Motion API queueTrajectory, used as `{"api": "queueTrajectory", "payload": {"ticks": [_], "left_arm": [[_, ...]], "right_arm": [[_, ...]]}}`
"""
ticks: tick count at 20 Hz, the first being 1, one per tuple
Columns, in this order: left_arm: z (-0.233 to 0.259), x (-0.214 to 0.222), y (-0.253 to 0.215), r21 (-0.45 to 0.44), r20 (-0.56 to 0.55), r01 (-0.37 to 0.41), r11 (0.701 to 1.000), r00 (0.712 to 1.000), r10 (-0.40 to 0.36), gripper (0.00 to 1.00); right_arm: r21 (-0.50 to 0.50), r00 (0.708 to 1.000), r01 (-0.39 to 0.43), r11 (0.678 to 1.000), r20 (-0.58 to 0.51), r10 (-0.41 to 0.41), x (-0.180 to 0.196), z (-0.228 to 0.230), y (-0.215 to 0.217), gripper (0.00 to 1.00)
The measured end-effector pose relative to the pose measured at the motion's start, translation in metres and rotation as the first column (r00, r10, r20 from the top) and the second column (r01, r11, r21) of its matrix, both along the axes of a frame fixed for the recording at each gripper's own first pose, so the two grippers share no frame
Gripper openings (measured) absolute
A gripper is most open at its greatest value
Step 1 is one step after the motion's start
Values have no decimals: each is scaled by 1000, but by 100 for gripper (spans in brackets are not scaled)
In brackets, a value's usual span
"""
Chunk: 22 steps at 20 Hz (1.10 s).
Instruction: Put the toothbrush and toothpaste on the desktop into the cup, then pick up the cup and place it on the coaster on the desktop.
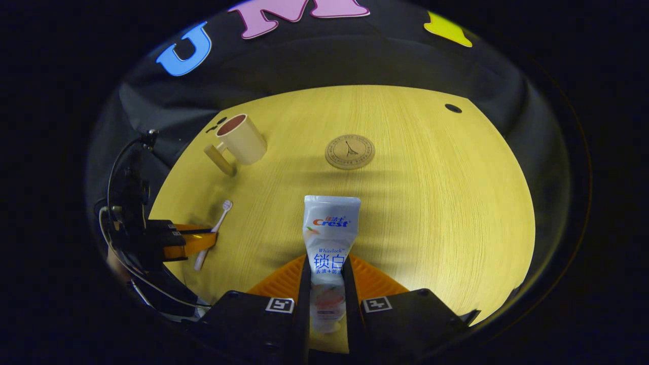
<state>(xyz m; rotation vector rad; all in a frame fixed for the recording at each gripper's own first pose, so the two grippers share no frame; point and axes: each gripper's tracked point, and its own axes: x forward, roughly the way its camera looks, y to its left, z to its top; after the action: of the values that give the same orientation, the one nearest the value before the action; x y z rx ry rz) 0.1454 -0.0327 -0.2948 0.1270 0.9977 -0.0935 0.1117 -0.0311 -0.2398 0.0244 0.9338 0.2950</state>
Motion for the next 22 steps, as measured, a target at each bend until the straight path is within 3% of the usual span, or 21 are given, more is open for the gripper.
{"api": "queueTrajectory", "payload": {"ticks": [5,8,16,22], "left_arm": [[32,-5,6,-65,106,-59,996,992,66,6],[61,-8,10,-147,171,-115,982,975,140,6],[124,-19,38,-287,318,-194,938,905,284,6],[163,-18,40,-344,448,-155,926,840,306,6]], "right_arm": [[25,993,-37,999,113,34,41,46,23,34],[37,981,-66,997,185,59,67,74,44,34],[64,916,-146,987,385,110,121,143,111,34],[125,857,-178,976,507,92,166,185,162,33]]}}
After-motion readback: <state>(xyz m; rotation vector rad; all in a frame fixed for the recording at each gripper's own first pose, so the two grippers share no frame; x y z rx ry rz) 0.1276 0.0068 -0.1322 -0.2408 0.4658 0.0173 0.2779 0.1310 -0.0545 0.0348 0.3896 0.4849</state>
